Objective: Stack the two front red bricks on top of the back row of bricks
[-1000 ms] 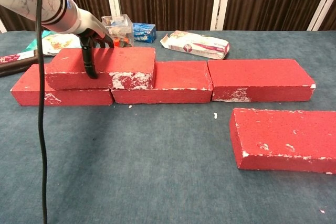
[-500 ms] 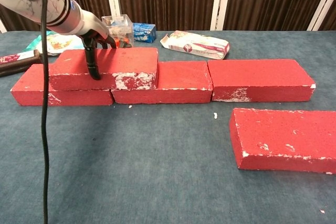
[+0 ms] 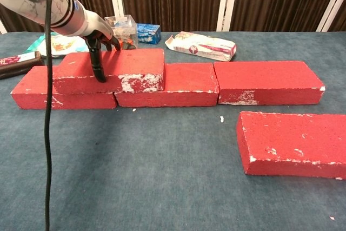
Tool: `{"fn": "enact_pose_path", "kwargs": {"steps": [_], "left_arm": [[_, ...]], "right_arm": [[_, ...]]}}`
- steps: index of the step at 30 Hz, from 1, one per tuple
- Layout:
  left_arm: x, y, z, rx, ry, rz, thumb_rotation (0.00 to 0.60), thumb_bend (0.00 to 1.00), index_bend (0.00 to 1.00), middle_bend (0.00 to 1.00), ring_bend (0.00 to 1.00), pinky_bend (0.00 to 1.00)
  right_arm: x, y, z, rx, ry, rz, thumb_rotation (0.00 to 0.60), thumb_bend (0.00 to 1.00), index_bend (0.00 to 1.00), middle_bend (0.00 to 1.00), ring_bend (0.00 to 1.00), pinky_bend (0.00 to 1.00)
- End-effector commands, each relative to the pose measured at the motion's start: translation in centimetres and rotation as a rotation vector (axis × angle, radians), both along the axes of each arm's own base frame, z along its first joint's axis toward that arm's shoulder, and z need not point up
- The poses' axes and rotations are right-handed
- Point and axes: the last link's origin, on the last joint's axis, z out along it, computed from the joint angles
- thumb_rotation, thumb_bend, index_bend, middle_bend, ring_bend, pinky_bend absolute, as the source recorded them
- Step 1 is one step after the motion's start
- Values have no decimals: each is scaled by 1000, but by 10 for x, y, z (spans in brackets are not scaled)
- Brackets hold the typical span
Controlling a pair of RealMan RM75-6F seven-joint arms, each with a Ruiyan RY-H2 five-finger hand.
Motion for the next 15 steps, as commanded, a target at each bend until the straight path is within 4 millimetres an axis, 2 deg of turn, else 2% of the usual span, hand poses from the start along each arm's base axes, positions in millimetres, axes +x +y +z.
{"fn": "enact_pose_path", "kwargs": {"steps": [1, 15], "left_arm": [[0, 0, 0, 1, -3, -3, 600, 204, 0, 0, 0, 35], [-2, 0, 0, 4, 28, -32, 600, 204, 0, 0, 0, 34]], "right_arm": [[0, 0, 0, 0, 2, -1, 600, 0, 111, 0, 0, 0], [0, 0, -1, 6, 0, -5, 600, 0, 115, 0, 0, 0]]}}
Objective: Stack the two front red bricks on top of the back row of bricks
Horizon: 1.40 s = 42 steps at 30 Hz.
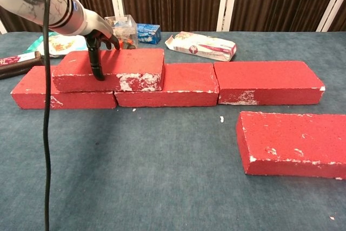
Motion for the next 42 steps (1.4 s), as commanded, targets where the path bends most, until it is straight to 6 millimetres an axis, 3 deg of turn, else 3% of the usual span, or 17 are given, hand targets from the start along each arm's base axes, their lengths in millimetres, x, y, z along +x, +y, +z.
{"fn": "enact_pose_path", "kwargs": {"steps": [1, 9, 13, 22, 31, 34, 37, 40, 42], "left_arm": [[0, -1, -1, -3, 2, -1, 600, 204, 0, 0, 0, 34], [0, -2, 0, 2, 2, 6, 600, 199, 0, 0, 0, 33], [0, -2, 1, 1, 5, 11, 600, 0, 0, 0, 0, 34], [5, -6, 3, 2, 2, 2, 600, 0, 0, 0, 0, 34], [27, -13, 15, 32, -24, -74, 600, 0, 0, 0, 0, 32], [33, -17, 28, 67, -60, -158, 600, 0, 0, 0, 0, 25], [33, -26, 55, 162, -121, -333, 600, 0, 0, 0, 0, 17], [11, -48, 88, 256, -176, -515, 600, 0, 0, 0, 0, 18], [-19, -66, 113, 326, -197, -590, 600, 0, 0, 0, 0, 18]], "right_arm": [[0, 0, 0, 1, 0, -1, 600, 0, 115, 0, 0, 0], [0, 0, 0, 0, -1, -4, 600, 0, 116, 0, 0, 0], [0, 0, 0, -3, -1, -7, 600, 0, 119, 0, 0, 0], [1, -1, -1, -4, 2, -4, 600, 0, 123, 0, 0, 0], [1, -1, -3, 0, 5, -1, 600, 0, 129, 0, 0, 0], [1, -1, -2, -3, 4, 3, 600, 0, 129, 0, 0, 0], [1, 0, -2, -1, 3, 8, 600, 0, 128, 0, 0, 0], [1, 0, -2, -2, 0, 11, 600, 0, 126, 0, 0, 0], [2, 1, -1, -5, -3, 13, 600, 0, 126, 0, 0, 0]]}}
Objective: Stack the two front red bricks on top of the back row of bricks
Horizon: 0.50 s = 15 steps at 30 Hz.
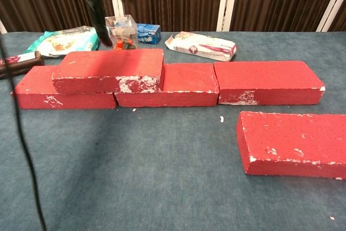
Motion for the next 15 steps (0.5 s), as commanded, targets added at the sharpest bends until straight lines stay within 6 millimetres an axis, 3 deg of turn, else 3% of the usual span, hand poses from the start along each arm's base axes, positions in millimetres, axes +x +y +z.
{"fn": "enact_pose_path", "kwargs": {"steps": [1, 5, 8, 10, 14, 15], "left_arm": [[-65, -55, 74, 185, -127, -290, 600, 0, 0, 0, 0, 19], [-148, -95, 110, 232, -157, -235, 600, 0, 0, 0, 0, 17], [-199, -124, 122, 236, -185, -186, 600, 0, 0, 0, 0, 12], [-226, -139, 124, 238, -177, -156, 600, 0, 0, 0, 0, 8], [-274, -170, 117, 277, -191, -87, 600, 182, 0, 0, 0, 6], [-281, -175, 113, 286, -204, -77, 600, 182, 0, 0, 0, 6]], "right_arm": [[1, 1, 0, -4, -3, 3, 600, 0, 126, 0, 0, 0], [1, 1, 0, -1, -4, 5, 600, 0, 126, 0, 0, 0], [2, 1, -2, 5, -2, 6, 600, 0, 126, 0, 0, 0], [2, 1, -4, 8, 0, 8, 600, 0, 126, 0, 0, 0], [4, 1, -6, 12, 5, 15, 600, 0, 126, 0, 0, 0], [4, 1, -6, 12, 5, 16, 600, 0, 126, 0, 0, 0]]}}
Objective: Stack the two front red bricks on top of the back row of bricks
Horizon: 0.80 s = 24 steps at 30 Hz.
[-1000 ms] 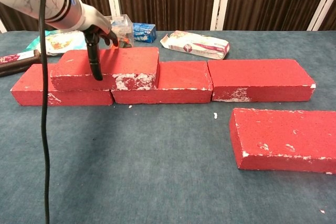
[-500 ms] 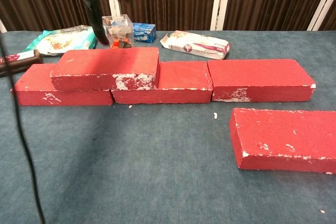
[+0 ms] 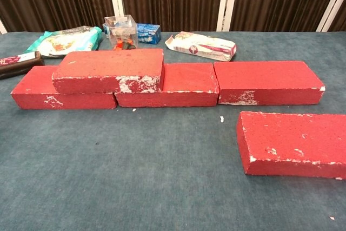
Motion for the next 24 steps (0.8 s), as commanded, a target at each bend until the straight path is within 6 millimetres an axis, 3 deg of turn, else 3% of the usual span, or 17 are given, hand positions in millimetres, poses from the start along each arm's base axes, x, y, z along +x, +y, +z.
{"fn": "enact_pose_path", "kwargs": {"steps": [1, 5, 16, 24], "left_arm": [[-81, -67, 5, 33, -16, 100, 600, 183, 0, 0, 0, 5], [-97, -85, -12, 62, -42, 130, 600, 184, 0, 0, 0, 2], [-81, -94, -23, 69, -3, 119, 600, 193, 0, 0, 0, 0], [-83, -95, -25, 75, -11, 142, 600, 194, 0, 0, 0, 0]], "right_arm": [[1, 0, -1, 1, 2, 6, 600, 0, 126, 0, 0, 0], [2, 2, -1, -2, 2, 24, 600, 0, 125, 0, 0, 0], [7, 5, -13, 63, -9, 29, 600, 0, 111, 0, 0, 0], [30, 7, -21, 134, -28, -14, 600, 0, 80, 0, 0, 0]]}}
